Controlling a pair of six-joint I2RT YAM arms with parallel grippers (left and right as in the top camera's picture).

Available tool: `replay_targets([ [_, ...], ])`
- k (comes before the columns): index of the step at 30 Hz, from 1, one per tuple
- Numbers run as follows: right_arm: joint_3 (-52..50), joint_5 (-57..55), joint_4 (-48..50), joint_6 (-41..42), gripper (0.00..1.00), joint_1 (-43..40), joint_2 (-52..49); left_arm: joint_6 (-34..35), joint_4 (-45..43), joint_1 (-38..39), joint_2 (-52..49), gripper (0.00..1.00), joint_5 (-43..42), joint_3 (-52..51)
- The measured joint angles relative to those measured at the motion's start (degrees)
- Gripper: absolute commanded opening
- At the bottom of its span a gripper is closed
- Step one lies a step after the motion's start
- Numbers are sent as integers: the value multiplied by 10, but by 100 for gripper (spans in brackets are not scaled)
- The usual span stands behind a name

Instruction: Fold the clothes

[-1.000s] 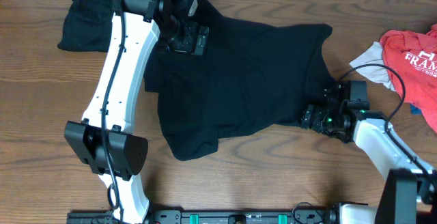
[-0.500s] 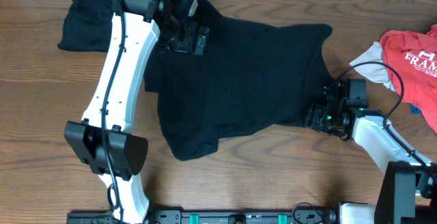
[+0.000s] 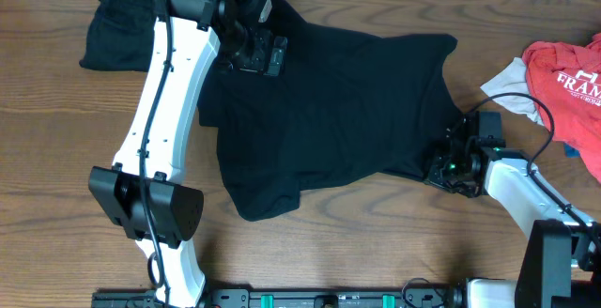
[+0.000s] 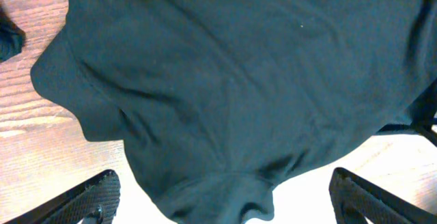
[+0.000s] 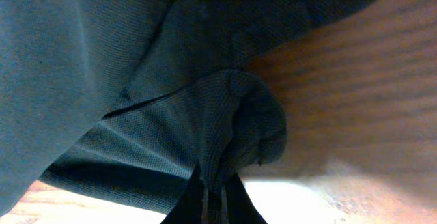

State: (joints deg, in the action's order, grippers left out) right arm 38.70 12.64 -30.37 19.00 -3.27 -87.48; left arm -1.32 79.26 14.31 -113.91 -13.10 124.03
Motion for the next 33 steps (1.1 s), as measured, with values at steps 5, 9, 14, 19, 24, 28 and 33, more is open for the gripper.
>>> replay_targets([
  [5,13,-30,-83,13,1,-22,7,0,0,0,0,98,0,0],
  [9,38,-79,-200,31,1,-33,26,0,0,-2,0,98,0,0],
  [14,88,-118,-277,38,2,-34,59,0,0,-3,0,98,0,0],
  [19,101,-138,-298,38,32,-34,65,0,3,-4,0,98,0,0],
  [24,101,-154,-306,37,69,-34,65,0,23,-4,0,98,0,0],
  [28,101,-161,-308,40,81,-34,66,0,48,-4,0,98,0,0],
  [33,107,-162,-293,40,85,-34,65,0,96,-2,0,98,-13,0],
])
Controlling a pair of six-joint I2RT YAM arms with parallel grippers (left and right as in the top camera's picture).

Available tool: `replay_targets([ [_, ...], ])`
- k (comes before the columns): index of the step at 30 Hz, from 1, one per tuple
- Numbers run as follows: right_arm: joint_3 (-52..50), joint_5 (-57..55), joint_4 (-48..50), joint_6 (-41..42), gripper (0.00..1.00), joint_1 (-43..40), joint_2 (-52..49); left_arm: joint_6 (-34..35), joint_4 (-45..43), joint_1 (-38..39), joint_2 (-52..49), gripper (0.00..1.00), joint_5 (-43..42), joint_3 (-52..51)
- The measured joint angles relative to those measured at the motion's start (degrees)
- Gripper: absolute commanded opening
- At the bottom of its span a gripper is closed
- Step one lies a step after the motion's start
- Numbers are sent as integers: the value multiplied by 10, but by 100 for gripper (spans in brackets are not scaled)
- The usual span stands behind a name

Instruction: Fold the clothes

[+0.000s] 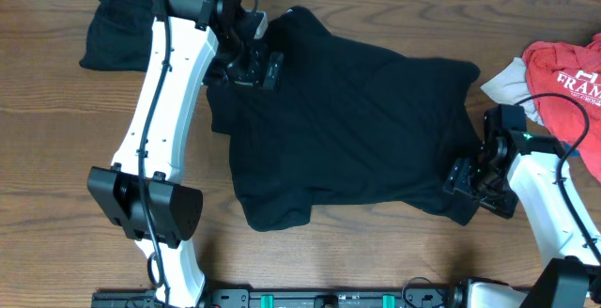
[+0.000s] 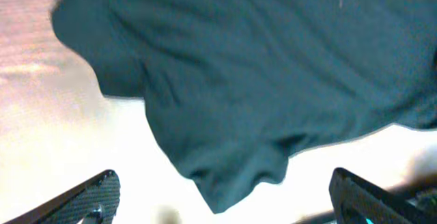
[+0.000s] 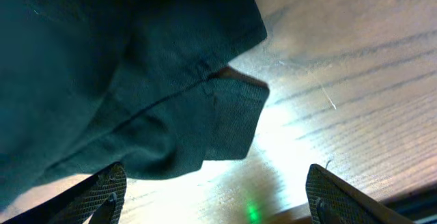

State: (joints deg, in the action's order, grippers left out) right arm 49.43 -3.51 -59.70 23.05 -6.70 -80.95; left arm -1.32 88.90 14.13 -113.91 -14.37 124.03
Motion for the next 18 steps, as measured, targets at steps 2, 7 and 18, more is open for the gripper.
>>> replay_targets([
  [2,13,0,12,0,86,0,0,0,18,4,0,98,-6,0],
  [7,81,5,70,-10,73,0,0,0,33,28,0,99,-13,-14],
  [18,121,100,236,-66,24,-1,-18,15,-112,78,-1,60,-23,-249],
])
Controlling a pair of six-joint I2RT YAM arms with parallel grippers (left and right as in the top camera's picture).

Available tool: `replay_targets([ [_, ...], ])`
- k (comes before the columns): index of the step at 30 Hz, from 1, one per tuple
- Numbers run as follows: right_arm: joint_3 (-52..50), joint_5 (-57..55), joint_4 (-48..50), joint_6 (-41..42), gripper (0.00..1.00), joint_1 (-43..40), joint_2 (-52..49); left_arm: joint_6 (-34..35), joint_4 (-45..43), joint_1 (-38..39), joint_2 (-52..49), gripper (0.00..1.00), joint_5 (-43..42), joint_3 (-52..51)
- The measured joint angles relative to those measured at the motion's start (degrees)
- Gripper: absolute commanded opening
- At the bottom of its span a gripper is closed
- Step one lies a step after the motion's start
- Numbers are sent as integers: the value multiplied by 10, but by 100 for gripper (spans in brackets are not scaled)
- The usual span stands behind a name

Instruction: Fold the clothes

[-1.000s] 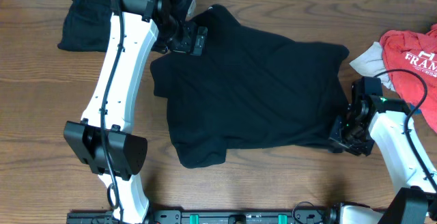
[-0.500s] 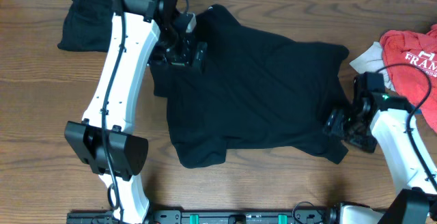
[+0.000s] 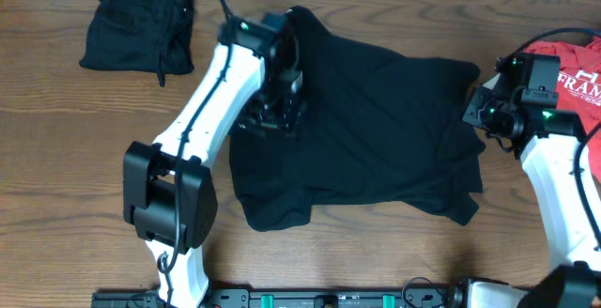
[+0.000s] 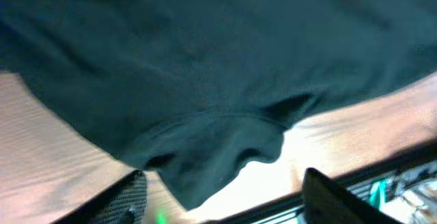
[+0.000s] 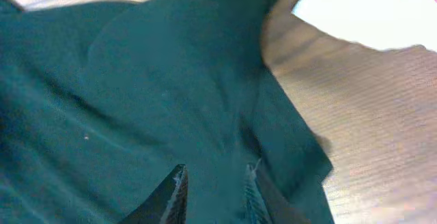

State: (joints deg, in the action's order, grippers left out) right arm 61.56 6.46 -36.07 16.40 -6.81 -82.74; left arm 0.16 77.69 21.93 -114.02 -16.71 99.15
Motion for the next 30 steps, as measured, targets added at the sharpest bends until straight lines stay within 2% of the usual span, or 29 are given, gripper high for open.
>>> replay_targets([
  [3,0,7,37,-10,32,0,-30,1,-29,0,0,59,-1,-43],
  [7,0,8,83,-20,29,-3,-79,1,-44,-1,0,57,-8,-70],
  [11,0,24,121,-27,14,-17,-132,5,-46,0,0,33,-35,-84],
  [15,0,59,150,-31,9,-28,-186,14,-47,8,0,18,-64,-109],
  [17,0,75,160,-32,9,-28,-208,17,-46,16,0,15,-75,-133],
  [30,0,107,216,-35,8,-28,-264,37,-75,47,0,15,-92,-228],
])
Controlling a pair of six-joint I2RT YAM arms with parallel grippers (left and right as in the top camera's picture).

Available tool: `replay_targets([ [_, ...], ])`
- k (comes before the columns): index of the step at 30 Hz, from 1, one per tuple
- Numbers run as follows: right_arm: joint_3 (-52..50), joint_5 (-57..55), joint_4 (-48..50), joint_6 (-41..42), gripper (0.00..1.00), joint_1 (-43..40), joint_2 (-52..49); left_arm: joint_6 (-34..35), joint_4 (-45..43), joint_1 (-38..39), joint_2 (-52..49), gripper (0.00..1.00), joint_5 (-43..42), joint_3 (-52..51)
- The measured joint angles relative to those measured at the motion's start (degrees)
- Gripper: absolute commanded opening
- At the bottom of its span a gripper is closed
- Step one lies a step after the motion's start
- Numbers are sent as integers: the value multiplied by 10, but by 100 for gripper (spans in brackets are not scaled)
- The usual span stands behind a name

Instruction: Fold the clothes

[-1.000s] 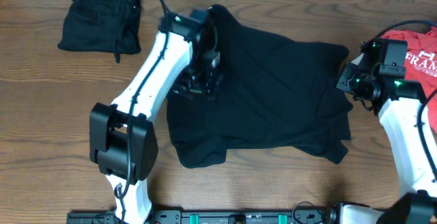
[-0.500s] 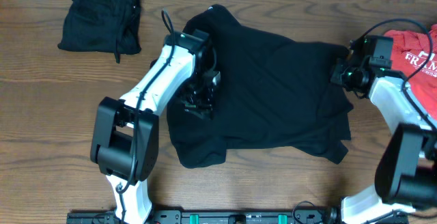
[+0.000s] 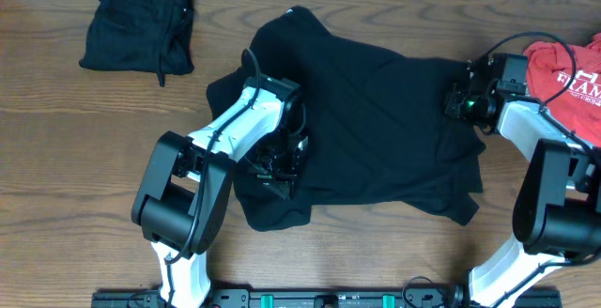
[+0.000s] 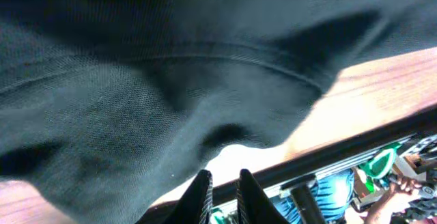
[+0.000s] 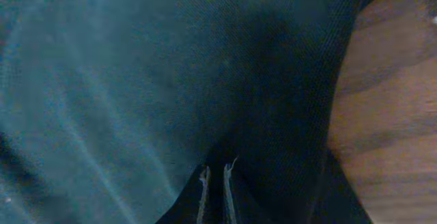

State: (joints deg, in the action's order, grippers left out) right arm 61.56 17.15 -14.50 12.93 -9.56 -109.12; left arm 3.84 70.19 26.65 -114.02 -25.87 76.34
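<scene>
A black T-shirt (image 3: pixel 376 120) lies spread across the middle of the table, rumpled at its lower left. My left gripper (image 3: pixel 282 162) sits low over that lower-left sleeve. In the left wrist view its fingers (image 4: pixel 203 183) are drawn almost together at the cloth's hem (image 4: pixel 136 115), with no cloth showing in the gap. My right gripper (image 3: pixel 465 101) is at the shirt's upper right corner. In the right wrist view it (image 5: pixel 216 173) is shut with dark cloth (image 5: pixel 136 80) pinched at its tips.
A folded black garment (image 3: pixel 136 22) lies at the back left. A red shirt (image 3: pixel 568 73) is heaped at the right edge, just behind the right arm. The table's front rail (image 3: pixel 329 299) runs close to the shirt's lower hem.
My left gripper moved from the shirt's left middle down to the lower-left sleeve, and its fingers closed. My right gripper moved to the shirt's upper right corner and shut on it. The shirt lies as before.
First my right gripper was shut on the shirt's lower right corner and the left stood open over its upper left. Then the shirt lay shifted to the right and the right gripper was open. Then both stood open above the shirt; now both are closed at its edges.
</scene>
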Motion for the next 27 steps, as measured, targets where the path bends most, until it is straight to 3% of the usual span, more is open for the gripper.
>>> replay_targets([
  [18,2,-40,54,-15,8,0,-30,11,-64,0,0,15,-3,-114],
  [27,4,-64,68,-17,9,0,-33,60,-75,0,1,15,29,-141],
])
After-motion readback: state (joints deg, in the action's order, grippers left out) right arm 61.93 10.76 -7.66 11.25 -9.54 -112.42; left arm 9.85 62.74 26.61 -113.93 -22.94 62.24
